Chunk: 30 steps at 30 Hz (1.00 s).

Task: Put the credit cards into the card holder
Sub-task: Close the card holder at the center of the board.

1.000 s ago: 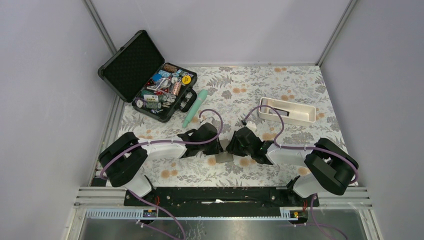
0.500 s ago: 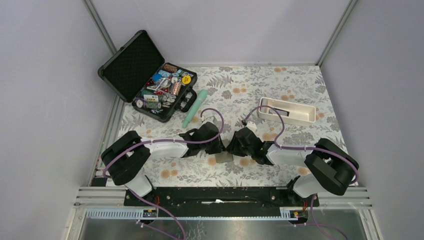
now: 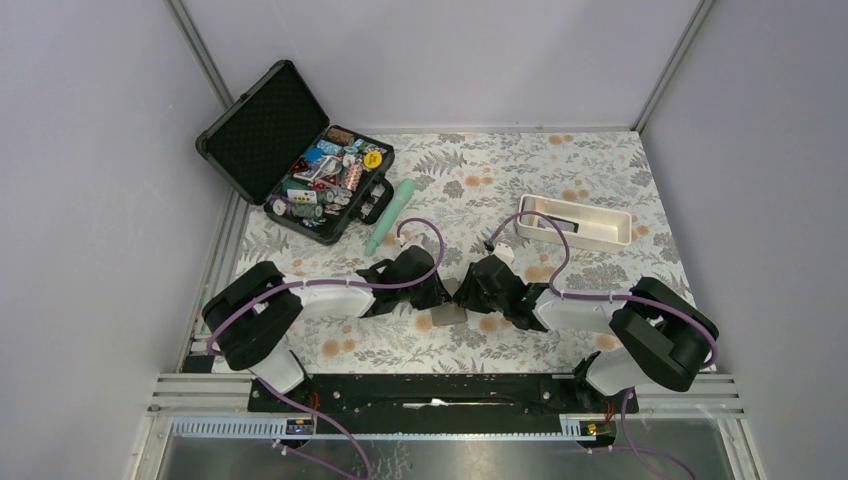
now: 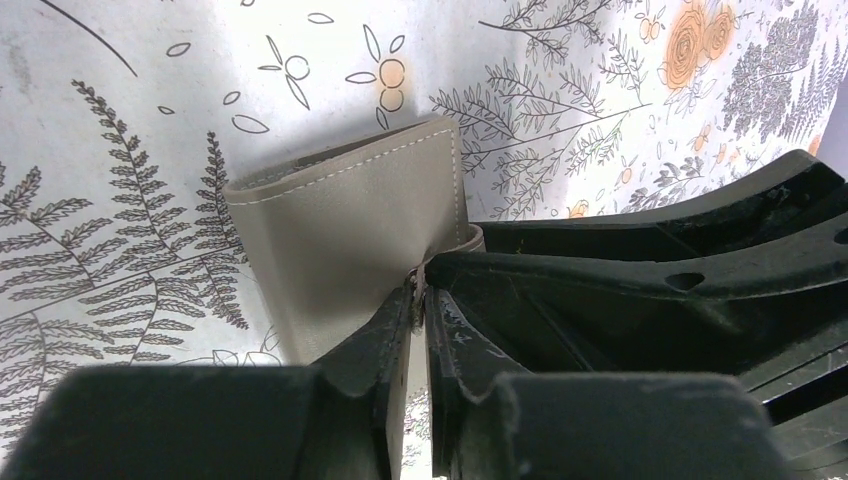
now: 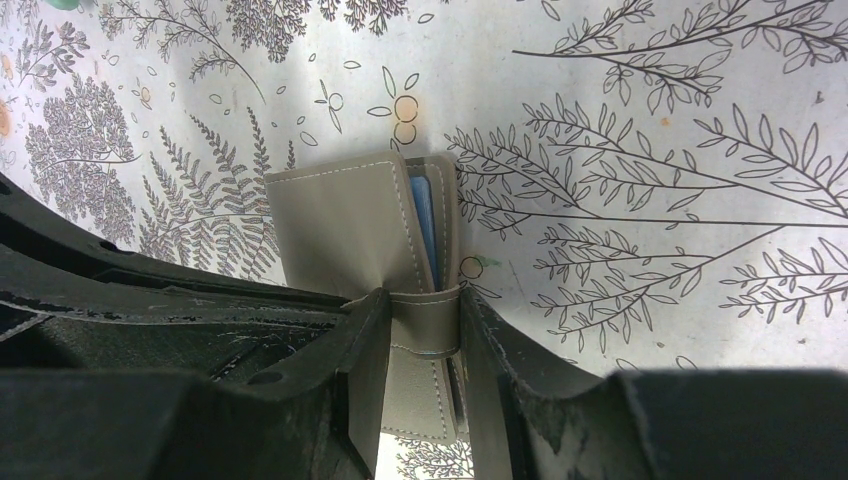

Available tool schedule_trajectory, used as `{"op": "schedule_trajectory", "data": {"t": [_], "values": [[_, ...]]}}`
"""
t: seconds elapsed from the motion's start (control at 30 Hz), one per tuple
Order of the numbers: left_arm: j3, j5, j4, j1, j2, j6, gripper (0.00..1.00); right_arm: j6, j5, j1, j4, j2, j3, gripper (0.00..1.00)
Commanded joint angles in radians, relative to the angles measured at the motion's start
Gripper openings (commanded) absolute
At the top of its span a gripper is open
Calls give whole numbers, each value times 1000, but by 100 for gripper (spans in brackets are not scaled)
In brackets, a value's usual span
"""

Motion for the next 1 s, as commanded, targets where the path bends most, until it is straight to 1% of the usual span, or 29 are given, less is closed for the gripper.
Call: {"op": "schedule_trajectory", "data": {"t": [0.0, 0.07, 0.17, 0.3, 0.33, 0.37, 0.4, 0.5, 0.8, 0.97], "values": [[-18, -6, 62, -12, -10, -23, 10, -46, 6, 25, -282, 60, -77, 37], [-17, -10, 57, -12, -11, -20, 8, -46, 5, 25, -282, 60, -77, 37], [-14, -8, 56, -12, -7, -20, 2, -46, 5, 25, -285, 58, -77, 37], [-18, -14, 38, -13, -27, -24, 1, -46, 13, 25, -296, 48, -74, 37], [-21, -15, 30, -12, -36, -23, 2, -46, 16, 25, -299, 45, -74, 37], [-21, -27, 22, -12, -44, -19, 5, -46, 18, 25, -303, 43, -74, 37], [-23, -40, 15, -12, -50, -16, 10, -45, 18, 25, -302, 42, -75, 37], [-22, -49, 1, -12, -62, -13, 17, -45, 20, 25, -304, 39, -77, 37], [-32, -63, -10, -12, -88, -17, 17, -44, 16, 25, -302, 41, -80, 37], [-28, -56, -9, -12, -72, -16, 16, -45, 17, 25, -302, 38, -80, 37]]}}
